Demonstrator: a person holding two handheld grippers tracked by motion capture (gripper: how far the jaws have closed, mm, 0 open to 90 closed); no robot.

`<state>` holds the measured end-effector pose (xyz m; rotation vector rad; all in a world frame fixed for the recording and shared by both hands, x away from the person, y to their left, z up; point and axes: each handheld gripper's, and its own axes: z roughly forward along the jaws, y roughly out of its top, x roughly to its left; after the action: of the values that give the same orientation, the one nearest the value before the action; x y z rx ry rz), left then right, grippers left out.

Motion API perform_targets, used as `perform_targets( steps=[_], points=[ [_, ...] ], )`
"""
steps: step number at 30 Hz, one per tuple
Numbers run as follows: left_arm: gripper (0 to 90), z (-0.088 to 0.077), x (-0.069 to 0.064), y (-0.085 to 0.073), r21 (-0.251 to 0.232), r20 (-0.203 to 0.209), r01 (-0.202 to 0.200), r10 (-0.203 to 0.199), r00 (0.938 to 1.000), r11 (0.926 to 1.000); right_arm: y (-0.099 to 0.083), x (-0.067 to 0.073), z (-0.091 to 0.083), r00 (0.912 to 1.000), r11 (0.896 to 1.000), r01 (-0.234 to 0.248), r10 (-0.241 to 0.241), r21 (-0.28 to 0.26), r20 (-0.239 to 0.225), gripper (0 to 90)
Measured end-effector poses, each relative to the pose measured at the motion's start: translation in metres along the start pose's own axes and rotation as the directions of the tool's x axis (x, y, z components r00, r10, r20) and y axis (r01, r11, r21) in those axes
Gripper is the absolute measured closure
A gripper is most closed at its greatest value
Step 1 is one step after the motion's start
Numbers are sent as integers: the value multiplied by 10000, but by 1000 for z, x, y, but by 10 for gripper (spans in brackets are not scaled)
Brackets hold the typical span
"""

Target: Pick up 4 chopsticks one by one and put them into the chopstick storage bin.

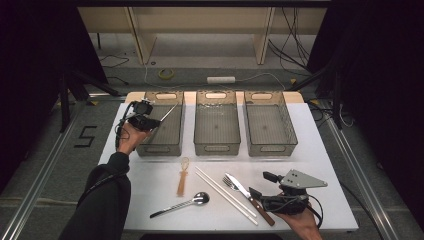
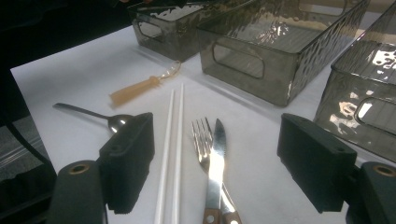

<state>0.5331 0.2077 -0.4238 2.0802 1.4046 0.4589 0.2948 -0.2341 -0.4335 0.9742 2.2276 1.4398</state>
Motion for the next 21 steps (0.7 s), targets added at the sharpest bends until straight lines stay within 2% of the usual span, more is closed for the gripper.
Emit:
perform_targets(
  steps=[2, 7, 10, 13, 15, 21],
  points=[
    [732, 0, 0, 0, -51, 49, 148, -148, 9999, 9999, 0, 0, 0, 10000, 10000, 2, -2, 19, 2, 285],
    [532, -8, -2, 3, -138, 298, 182, -178, 9994, 9997, 0, 0, 0, 10000, 10000, -14, 14, 5, 12, 284],
    [466, -18, -6, 2, -327, 459, 116, -101, 9989, 9994, 0, 0, 0, 10000, 10000, -30, 30, 8, 17, 284],
    [404, -30, -11, 2, -361, 948, 312, -277, 9951, 9989, 0, 0, 0, 10000, 10000, -20, 20, 11, 23, 284],
    [360, -38, -16, 0, -361, 1070, 114, -75, 9942, 9993, 0, 0, -1, 10000, 10000, -54, 54, 6, 13, 284],
    [284, -60, -30, -11, -675, 1481, -54, 153, 9889, 9977, 0, 0, -1, 10000, 10000, -67, 67, 0, 29, 284]
  ],
)
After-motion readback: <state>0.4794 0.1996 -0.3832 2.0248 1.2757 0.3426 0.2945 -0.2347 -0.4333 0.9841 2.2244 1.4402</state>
